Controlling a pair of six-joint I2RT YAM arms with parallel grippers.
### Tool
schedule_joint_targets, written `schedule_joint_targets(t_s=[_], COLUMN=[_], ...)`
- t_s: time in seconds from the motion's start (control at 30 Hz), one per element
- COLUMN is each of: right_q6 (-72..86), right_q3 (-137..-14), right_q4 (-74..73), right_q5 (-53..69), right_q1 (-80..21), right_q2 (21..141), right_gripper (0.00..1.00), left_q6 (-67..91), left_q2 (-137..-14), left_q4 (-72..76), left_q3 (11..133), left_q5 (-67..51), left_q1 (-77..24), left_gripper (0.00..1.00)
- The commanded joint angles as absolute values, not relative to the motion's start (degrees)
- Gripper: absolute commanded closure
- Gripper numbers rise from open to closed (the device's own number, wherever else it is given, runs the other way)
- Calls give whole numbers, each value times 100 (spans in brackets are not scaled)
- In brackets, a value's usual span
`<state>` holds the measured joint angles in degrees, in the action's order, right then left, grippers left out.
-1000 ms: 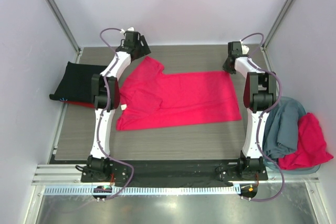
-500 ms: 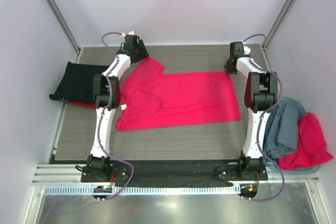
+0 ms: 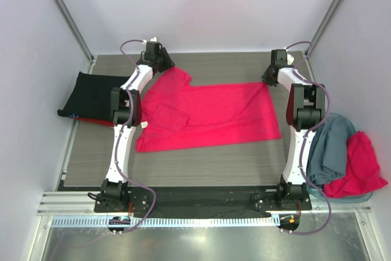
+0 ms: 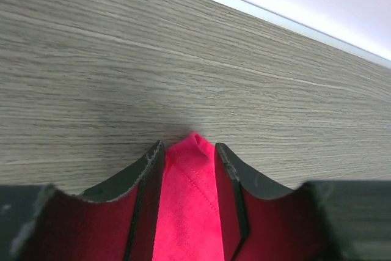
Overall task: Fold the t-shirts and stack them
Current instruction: Fold the tshirt
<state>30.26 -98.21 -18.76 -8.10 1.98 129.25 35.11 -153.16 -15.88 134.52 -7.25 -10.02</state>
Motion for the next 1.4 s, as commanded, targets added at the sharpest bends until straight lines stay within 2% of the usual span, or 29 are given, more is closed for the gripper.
schedule_joint_targets(t_s=[0.0, 0.07, 0.17, 0.43, 0.8, 0.93, 1.37], right_q6=[3085, 3085, 3094, 3120, 3111, 3085, 3032], right_q3=[-9686, -9677, -9686, -9756, -9721, -9554, -9053], right_q4=[-1819, -1802, -1784, -1793, -2004, -2030, -2136], right_q5=[-686, -651, -624, -413, -360, -352, -405], right_q1=[237, 237, 237, 281, 299, 290, 343], right_q2=[12735, 12727, 12718, 12692, 12156, 11954, 11497], right_gripper=[92, 92, 92, 92, 92, 92, 91], left_q6=[3560, 3560, 3586, 3691, 3700, 3858, 4017], left_q2=[-15381, -15407, -15425, -15013, -13520, -12912, -11261], left_q4=[-1441, -1398, -1127, -423, 509, 1045, 1723], left_q3=[13658, 13658, 13606, 13150, 11498, 10488, 8430], left_q5=[-870, -870, -958, -1301, -1371, -1423, -1767], left_q1=[-932, -923, -879, -782, -729, -703, -703], left_gripper=[63, 69, 100, 100, 100, 100, 100])
